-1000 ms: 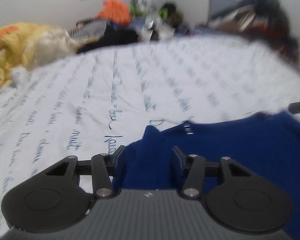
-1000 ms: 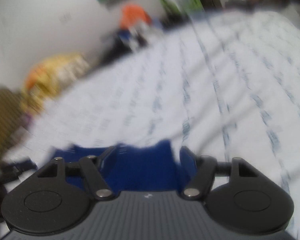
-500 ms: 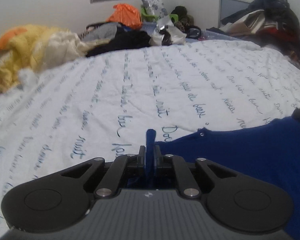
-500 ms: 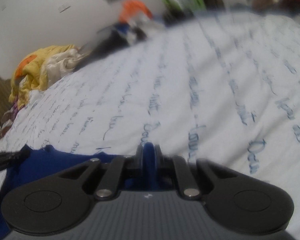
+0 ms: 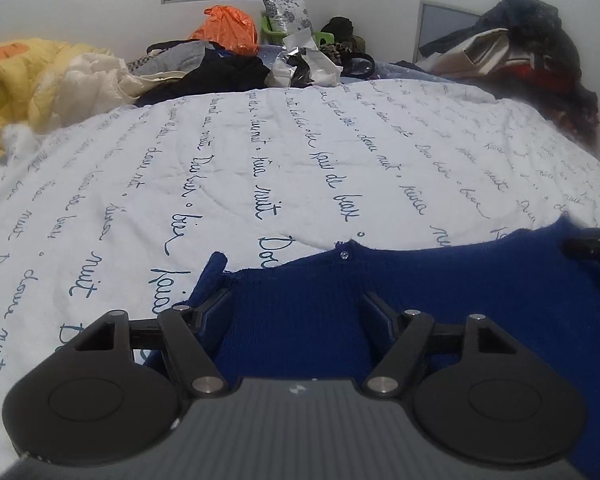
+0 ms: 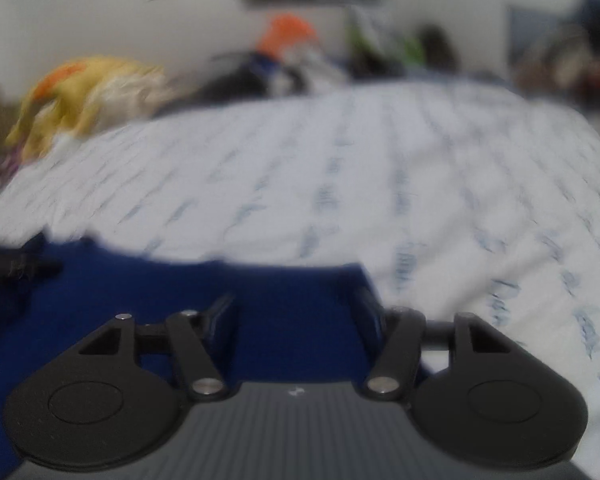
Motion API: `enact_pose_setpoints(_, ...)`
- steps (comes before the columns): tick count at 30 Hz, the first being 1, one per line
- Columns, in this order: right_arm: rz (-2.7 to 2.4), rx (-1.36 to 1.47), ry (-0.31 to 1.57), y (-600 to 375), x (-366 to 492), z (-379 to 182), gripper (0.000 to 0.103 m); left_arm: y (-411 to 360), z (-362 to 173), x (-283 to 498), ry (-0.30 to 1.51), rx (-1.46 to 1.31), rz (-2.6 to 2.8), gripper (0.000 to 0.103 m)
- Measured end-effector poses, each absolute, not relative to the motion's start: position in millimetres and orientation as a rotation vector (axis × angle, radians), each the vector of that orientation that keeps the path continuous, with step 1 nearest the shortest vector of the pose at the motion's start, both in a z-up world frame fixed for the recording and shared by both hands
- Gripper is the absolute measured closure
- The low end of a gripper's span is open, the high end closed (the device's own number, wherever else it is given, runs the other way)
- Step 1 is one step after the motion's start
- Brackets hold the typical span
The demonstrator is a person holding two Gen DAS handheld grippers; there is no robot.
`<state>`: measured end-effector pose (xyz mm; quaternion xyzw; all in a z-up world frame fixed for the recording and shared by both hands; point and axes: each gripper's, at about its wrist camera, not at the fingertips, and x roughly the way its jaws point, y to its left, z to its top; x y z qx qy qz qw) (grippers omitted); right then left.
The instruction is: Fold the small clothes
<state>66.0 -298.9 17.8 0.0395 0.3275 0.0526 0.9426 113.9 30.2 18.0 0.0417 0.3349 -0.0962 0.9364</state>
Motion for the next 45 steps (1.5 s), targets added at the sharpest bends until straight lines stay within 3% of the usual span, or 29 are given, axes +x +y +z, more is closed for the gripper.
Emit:
enact_pose_setpoints(6, 0.114, 0.112, 0.665, -288.0, 55.3, 43.9, 0.036, 30.0, 18.4, 113.9, 0.683, 0.076, -0.2, 0.03)
enact_pose_setpoints(8, 0.175, 0.041, 0.642, -266.0, 52.2, 48.2, 0.025, 32.1, 19.3, 112.8, 0.683, 0.076, -0.2, 0.03)
enact_pose_setpoints(10, 0.195, -0.045, 0.706, -246.2, 57.2, 31.7, 0.022, 33.3, 18.7, 112.5, 0.684, 0.074, -0.202, 0.03)
enact_pose_setpoints(11, 0.189, -0.069, 0.671, -245.7, 56.1, 20.5, 0.01, 33.6, 19.1, 112.0, 0.684, 0.073, -0.202, 0.03)
enact_pose_setpoints(14, 0.167, 0.055, 0.674, -266.4, 60.2, 15.7, 0.01, 34.0, 18.9, 111.8, 0.684, 0.071, -0.202, 0.029)
enact_pose_setpoints(25, 0.136, 0.021, 0.669, -261.6, 55.8, 15.8, 0.01, 38.1, 19.3, 112.3, 0.688, 0.054, -0.214, 0.027)
enact_pose_setpoints(34, 0.133, 0.017, 0.67, -262.3, 59.3, 17.9, 0.01, 46.9, 19.9, 114.0, 0.698, -0.004, -0.271, 0.018)
enact_pose_setpoints(45, 0.125, 0.019, 0.672, -263.2, 61.0, 17.8, 0.01, 52.6, 21.5, 115.1, 0.694, -0.034, -0.281, 0.017)
